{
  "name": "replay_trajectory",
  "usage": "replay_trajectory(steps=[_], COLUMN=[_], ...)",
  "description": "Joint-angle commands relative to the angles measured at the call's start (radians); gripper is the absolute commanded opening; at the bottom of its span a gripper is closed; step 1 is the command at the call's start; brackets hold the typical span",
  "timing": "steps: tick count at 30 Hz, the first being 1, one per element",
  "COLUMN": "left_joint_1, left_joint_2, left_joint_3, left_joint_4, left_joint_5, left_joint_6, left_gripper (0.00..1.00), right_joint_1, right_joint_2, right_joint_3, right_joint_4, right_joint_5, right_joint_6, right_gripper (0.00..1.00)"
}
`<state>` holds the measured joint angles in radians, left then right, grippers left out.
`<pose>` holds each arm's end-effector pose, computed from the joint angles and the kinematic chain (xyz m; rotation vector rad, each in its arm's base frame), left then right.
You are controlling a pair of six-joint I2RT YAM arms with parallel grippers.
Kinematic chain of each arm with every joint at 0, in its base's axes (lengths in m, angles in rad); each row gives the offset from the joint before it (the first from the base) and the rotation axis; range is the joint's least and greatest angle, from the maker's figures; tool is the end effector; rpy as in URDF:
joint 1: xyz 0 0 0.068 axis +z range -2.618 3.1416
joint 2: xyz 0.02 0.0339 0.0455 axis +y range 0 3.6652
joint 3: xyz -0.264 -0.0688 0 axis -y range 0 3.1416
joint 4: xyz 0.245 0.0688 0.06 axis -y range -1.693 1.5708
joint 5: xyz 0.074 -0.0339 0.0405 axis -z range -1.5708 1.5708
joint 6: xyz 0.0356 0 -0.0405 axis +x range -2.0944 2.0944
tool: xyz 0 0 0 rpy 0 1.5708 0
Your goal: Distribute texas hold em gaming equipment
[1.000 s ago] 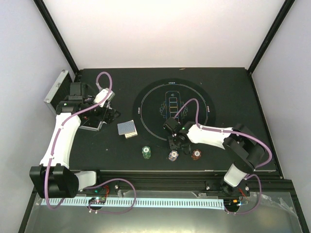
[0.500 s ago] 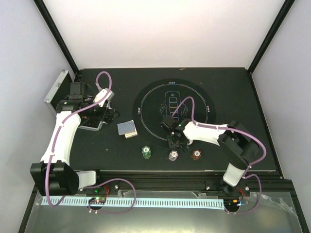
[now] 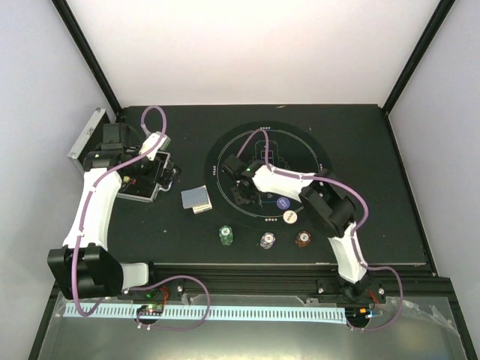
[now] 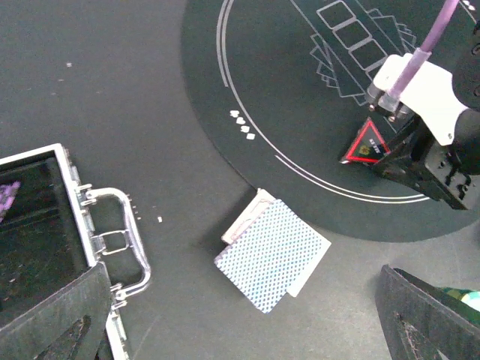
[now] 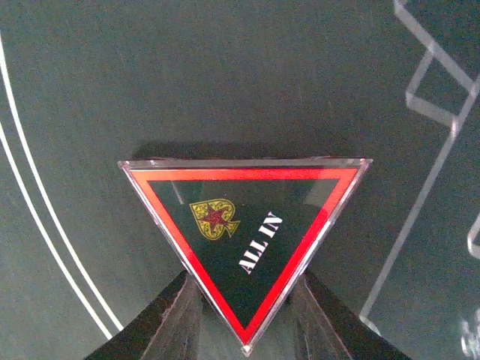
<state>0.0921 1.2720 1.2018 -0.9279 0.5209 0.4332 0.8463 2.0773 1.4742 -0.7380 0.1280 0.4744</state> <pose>0.2483 0.0051 0.3203 0.5996 2.3596 -0.4391 0.2743 0.3031 0.1484 -0.5118 2.8359 0.0580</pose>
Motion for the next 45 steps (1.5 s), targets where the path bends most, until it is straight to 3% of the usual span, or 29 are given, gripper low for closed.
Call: replay_trajectory(steps=[1, 11, 14, 18, 24, 29, 34, 39, 45], left_joint_1=[0.048, 0.080, 0.080, 0.080, 0.081, 0.080, 0.080, 0.080, 0.081], left_joint_2=[-0.009, -0.031, -0.038, -0.043, -0.038, -0.036, -0.040, -0.037, -0.036], left_joint_3=[0.055, 0.048, 0.042, 0.032, 0.024, 0.018, 0.022, 0.040, 0.055], left_joint_4=[-0.028, -0.070, -0.076, -0.078, -0.077, -0.075, -0.077, -0.083, -0.082], left_joint_5=[-0.003, 0.012, 0.010, 0.021, 0.027, 0.030, 0.052, 0.065, 0.077], left_joint_6=[-0.030, 0.010, 0.015, 0.024, 0.029, 0.034, 0.034, 0.031, 0.024], left_gripper=[0.99, 0.99, 0.99, 0.99, 0.99, 0.99, 0.99, 0.99, 0.99], right_joint_1=[-0.024, -0.047, -0.054, -0.055, -0.059, -0.070, -0.096, -0.146, -0.208], right_joint_2=[0.127, 0.369, 0.395, 0.355, 0.062, -0.198, -0.387, -0.445, -0.436], right_joint_3=[0.175, 0.581, 0.637, 0.621, 0.324, -0.065, -0.348, -0.467, -0.488], right_joint_4=[0.013, -0.069, -0.089, -0.110, -0.044, 0.019, 0.071, 0.085, 0.115], right_joint_5=[0.008, -0.017, -0.026, -0.021, 0.016, 0.035, 0.038, 0.021, -0.005], right_joint_6=[-0.059, -0.090, -0.082, -0.089, -0.072, -0.003, 0.056, 0.059, 0.024], right_gripper=[0.33, 0.34, 0.35, 0.44, 0.64, 0.69, 0.74, 0.74, 0.68])
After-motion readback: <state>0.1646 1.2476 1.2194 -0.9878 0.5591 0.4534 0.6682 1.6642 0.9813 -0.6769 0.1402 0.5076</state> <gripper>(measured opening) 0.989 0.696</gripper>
